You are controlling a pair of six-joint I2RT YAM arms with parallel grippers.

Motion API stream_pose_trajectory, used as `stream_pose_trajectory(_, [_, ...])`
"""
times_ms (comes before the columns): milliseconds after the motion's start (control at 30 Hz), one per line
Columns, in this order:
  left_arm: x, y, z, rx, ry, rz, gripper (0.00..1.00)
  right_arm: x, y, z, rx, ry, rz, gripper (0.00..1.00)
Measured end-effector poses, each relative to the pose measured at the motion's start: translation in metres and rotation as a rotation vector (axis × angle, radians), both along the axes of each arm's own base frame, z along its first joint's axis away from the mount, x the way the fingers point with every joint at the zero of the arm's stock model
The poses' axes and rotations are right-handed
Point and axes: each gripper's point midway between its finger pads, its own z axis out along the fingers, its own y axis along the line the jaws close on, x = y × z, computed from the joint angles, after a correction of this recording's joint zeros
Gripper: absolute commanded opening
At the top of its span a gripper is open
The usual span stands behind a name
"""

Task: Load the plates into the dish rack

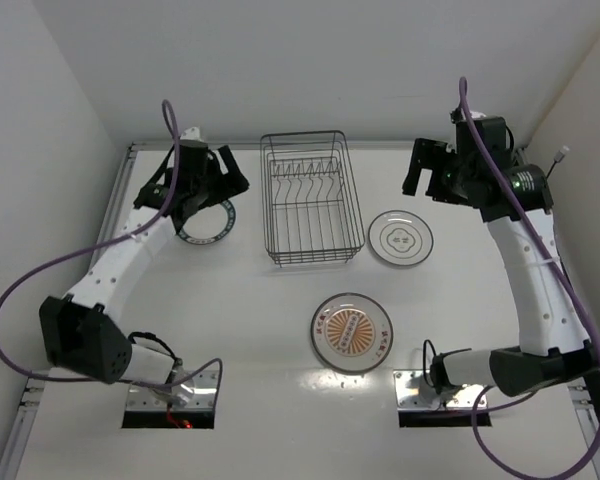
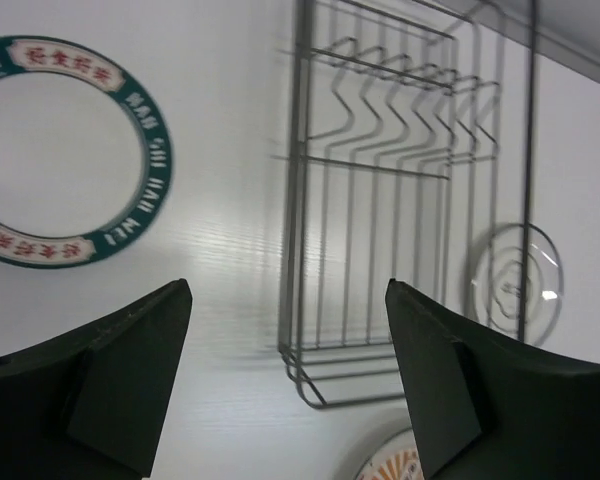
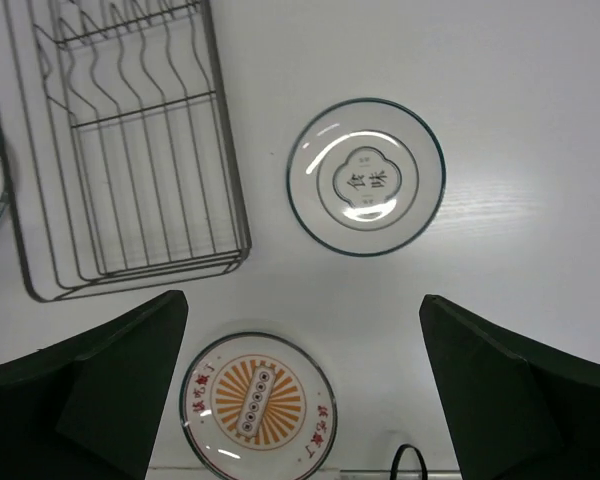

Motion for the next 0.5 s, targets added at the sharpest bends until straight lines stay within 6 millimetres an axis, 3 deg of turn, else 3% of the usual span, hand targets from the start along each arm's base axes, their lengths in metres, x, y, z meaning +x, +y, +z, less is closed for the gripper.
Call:
stream_pose_trajectory(67, [-0.019, -0.015, 0.008, -0.043, -0.039, -0.044, 0.76, 0.002, -0.007, -0.012, -0.015, 0.037, -0.035, 1.00])
stream_pose_trajectory(167, [-0.038, -0.032, -0.002, -0.068, -0.023, -0.099, 0.78, 0.007, -0.012, -0.046, -0.009, 0.124, -0.056, 1.00])
stream_pose_trajectory(333, [-0.059, -0.036, -0.038, -0.049, 0.078, -0.130, 0.78, 0.009, -0.025, -0.144, 0.113, 0.367, -0.098, 0.92])
stream_pose_trajectory(400, [-0.061, -0.036, -0.041, -0.047, 0.089, -0.133, 0.78, 0.014, -0.031, -0.175, 0.201, 0.440, -0.125, 0.83])
stream_pose_trajectory(500, [-0.062, -0.037, -0.038, -0.056, 0.084, -0.141, 0.78, 0.027, -0.035, -0.211, 0.348, 0.491, -0.158, 0.83])
